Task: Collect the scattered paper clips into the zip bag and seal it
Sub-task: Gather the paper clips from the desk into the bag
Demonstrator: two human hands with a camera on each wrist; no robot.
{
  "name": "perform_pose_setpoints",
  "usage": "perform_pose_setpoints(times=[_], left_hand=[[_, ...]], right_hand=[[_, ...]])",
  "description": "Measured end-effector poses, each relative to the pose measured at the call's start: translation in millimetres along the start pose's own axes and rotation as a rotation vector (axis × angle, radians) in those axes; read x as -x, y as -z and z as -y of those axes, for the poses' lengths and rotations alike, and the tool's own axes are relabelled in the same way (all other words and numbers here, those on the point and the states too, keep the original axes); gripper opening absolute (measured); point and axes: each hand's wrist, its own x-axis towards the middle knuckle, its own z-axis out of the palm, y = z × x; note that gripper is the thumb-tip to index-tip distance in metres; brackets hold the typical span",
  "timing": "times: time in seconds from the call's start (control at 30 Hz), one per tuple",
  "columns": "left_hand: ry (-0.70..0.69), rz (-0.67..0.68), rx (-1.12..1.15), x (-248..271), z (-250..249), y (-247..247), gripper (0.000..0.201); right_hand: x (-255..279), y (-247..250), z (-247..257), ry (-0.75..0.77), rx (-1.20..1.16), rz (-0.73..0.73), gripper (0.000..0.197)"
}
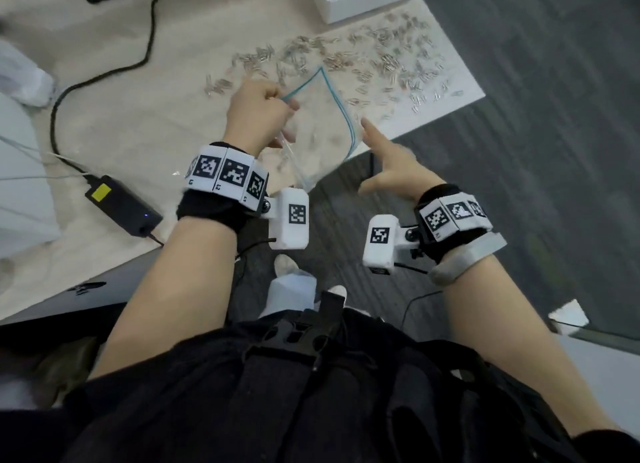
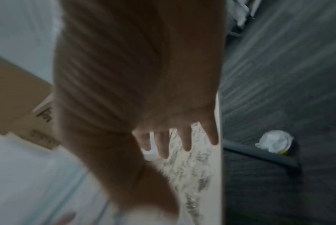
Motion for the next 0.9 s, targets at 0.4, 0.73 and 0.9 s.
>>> perform_pose_setpoints(times=[0.4,0.73,0.9], left_hand=[[-0.004,0.326,-0.16,28.0,8.4,-71.1,0.028],[0.008,0.431,-0.14,8.6,18.9,-73.2,0.029],[-0.038,0.574,-0.175,-5.8,19.8,-67.4,0.035]], right_hand=[[25.8,-32.1,-47.8,0.305,-0.113,-0.295,0.156],[3.6,-56.0,-51.3,0.179,-0.087,-0.245,0.162],[-11.6,-64.8,-40.8,0.185,-0.115,-0.405,0.156]])
